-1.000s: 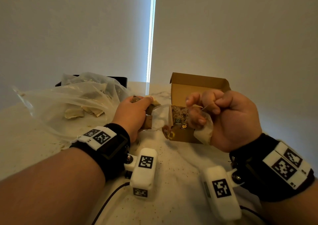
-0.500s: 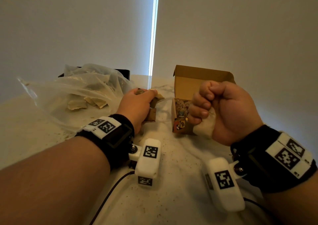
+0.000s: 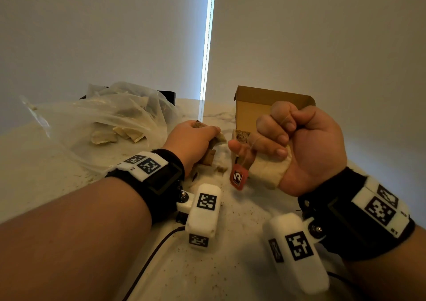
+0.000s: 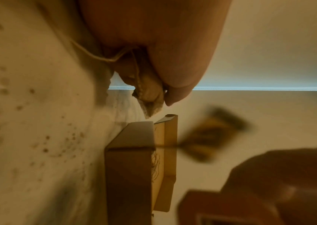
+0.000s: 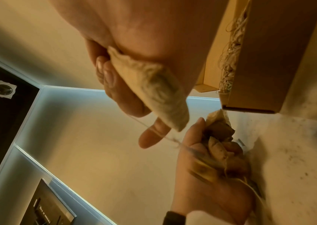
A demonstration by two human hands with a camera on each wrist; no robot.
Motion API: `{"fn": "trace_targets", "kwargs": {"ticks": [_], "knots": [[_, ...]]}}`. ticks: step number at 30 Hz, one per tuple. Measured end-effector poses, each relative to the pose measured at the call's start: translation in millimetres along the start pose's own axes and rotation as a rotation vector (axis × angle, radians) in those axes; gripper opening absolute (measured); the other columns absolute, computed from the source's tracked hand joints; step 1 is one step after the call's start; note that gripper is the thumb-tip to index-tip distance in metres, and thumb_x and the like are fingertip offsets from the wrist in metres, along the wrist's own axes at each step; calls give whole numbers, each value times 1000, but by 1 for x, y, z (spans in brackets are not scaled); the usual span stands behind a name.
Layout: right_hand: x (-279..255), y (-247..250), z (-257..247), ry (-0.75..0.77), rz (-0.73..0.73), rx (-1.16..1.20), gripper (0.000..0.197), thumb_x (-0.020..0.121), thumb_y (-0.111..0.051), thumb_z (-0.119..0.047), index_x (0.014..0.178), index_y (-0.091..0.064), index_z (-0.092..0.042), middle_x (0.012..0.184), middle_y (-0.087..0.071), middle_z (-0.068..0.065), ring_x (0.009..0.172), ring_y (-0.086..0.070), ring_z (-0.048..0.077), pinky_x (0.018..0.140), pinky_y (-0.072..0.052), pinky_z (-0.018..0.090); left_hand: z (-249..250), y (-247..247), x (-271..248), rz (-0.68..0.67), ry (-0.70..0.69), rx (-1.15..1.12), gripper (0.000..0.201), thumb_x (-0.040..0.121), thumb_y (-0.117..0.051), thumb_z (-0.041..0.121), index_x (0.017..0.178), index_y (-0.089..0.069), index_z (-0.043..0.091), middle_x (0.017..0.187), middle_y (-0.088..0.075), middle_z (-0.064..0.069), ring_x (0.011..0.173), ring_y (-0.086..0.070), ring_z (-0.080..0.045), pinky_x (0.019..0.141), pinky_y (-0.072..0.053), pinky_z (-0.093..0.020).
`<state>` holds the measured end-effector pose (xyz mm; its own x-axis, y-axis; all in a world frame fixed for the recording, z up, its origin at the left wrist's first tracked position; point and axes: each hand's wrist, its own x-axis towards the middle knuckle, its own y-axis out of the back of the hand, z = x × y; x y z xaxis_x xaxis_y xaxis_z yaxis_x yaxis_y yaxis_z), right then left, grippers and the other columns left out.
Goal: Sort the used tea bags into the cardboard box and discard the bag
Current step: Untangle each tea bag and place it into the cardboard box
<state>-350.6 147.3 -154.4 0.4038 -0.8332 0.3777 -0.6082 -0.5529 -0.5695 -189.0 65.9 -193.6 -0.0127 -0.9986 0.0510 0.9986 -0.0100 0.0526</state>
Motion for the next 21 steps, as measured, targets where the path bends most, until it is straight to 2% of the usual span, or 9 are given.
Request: {"fn": "trace_targets", "kwargs": {"ticks": [2, 4, 8, 11, 14, 16, 18, 21], "knots": [[0, -2, 2, -3, -11, 13, 20, 77, -41, -21, 58, -42, -13, 52, -37, 2, 44, -29, 15, 87, -49, 53, 1, 0, 0, 0, -6, 30, 25, 90, -68, 33, 98, -70, 10, 71, -65, -6, 51, -58, -16, 51, -50, -26], [1, -2, 3, 4, 11, 9, 21, 77, -41, -23, 58, -43, -14, 53, -38, 2, 45, -37, 15, 85, -50, 51, 1, 0, 0, -12, -11, 66, 23, 91, -67, 33, 98, -70, 11, 69, -65, -5, 48, -58, -14, 49, -49, -24], [3, -1, 2, 48, 133, 0, 20, 79, -39, -24, 60, -40, -15, 58, -37, 1, 51, -40, 15, 76, -50, 41, 2, -2, -2, -25, -48, 101, 22, 93, -66, 34, 98, -68, 12, 76, -65, -4, 41, -58, -6, 43, -48, -19], [5, 2, -5, 97, 269, -82, 16, 80, -39, -23, 65, -41, -16, 66, -42, 3, 57, -46, 17, 68, -42, 35, 10, -2, -7, -18, -122, 37, 19, 93, -65, 39, 97, -66, 20, 87, -66, -2, 60, -62, -10, 50, -52, -20], [4, 7, -14, 135, 349, -127, 16, 83, -40, -23, 68, -42, -18, 72, -48, 1, 62, -50, 17, 65, -37, 34, 23, -5, -9, -3, -256, 49, 31, 96, -58, 47, 86, -66, 20, 77, -65, 2, 62, -59, -8, 49, -48, -16], [4, 10, -19, 151, 382, -140, 25, 92, -35, -24, 69, -42, -20, 75, -51, -1, 65, -54, 16, 66, -36, 33, 30, -6, -11, -11, -361, 146, 32, 97, -58, 44, 78, -68, 19, 69, -66, 6, 57, -59, -1, 51, -47, -14], [3, 12, -23, 164, 393, -123, 30, 97, -32, -25, 69, -42, -21, 76, -53, -2, 67, -56, 16, 67, -37, 34, 33, -7, -12, -85, -418, 215, 26, 95, -62, 37, 83, -72, 17, 74, -71, 4, 67, -67, -2, 57, -52, -19], [2, 12, -28, 179, 406, -79, 32, 98, -32, -25, 68, -43, -21, 77, -53, -1, 67, -57, 16, 68, -40, 34, 34, -6, -17, -216, -454, 304, 24, 92, -67, 38, 87, -75, 16, 84, -74, -5, 81, -72, -18, 71, -62, -33]]}}
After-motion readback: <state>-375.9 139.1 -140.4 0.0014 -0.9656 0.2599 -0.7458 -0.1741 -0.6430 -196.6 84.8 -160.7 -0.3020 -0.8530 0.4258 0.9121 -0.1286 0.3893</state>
